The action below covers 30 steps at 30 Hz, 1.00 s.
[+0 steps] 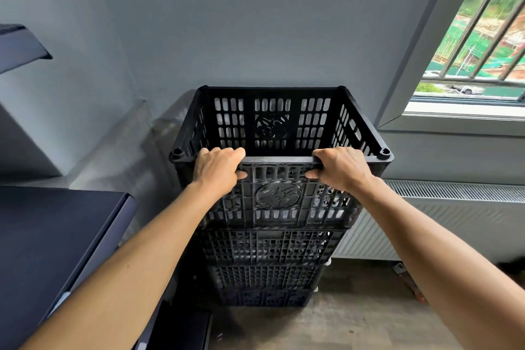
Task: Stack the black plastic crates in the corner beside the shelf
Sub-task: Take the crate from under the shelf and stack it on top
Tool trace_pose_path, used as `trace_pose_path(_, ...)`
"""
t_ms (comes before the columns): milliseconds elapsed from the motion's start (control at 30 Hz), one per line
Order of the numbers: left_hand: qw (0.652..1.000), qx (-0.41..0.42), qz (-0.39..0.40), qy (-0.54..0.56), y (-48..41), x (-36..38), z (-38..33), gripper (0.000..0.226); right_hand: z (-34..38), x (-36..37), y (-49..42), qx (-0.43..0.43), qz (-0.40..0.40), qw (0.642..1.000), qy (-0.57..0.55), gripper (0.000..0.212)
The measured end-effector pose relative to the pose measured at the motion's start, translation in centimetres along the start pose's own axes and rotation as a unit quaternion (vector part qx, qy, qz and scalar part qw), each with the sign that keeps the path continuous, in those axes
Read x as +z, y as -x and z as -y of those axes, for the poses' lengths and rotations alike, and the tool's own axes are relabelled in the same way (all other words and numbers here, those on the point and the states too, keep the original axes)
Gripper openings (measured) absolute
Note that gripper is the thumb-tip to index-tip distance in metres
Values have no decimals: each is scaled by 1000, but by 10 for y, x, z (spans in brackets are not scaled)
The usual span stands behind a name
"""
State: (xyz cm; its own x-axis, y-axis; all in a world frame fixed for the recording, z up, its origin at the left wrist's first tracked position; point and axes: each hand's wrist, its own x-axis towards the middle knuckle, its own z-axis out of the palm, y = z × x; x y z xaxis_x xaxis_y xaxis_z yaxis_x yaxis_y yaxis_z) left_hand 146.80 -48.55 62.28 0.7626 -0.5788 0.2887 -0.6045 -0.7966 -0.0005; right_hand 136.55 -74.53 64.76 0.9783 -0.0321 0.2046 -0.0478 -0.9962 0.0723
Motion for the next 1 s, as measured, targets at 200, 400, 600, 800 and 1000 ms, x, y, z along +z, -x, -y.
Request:
trace_pose_path(200, 999, -4, 28, 30, -3, -5, 11, 30, 6, 4, -3, 6, -12, 1000, -12, 38)
trace_pose_path(400, 999, -1, -31, 31, 0, 2, 9, 22, -2, 7, -7, -20, -13, 1000, -9, 37)
trace_pose_path(600, 996, -7, -81, 30, 2, 10, 5, 22, -12, 6, -12, -48, -15, 999, 5, 38)
trace_pose_path(800, 998, 22, -55, 20, -4, 10, 10, 23, -11, 7, -14, -41, -18, 999, 16, 39)
trace_pose_path(1000, 999, 22, 12, 24, -13, 1, 23, 33, 2, 12, -15, -28, -35, 999, 12, 37)
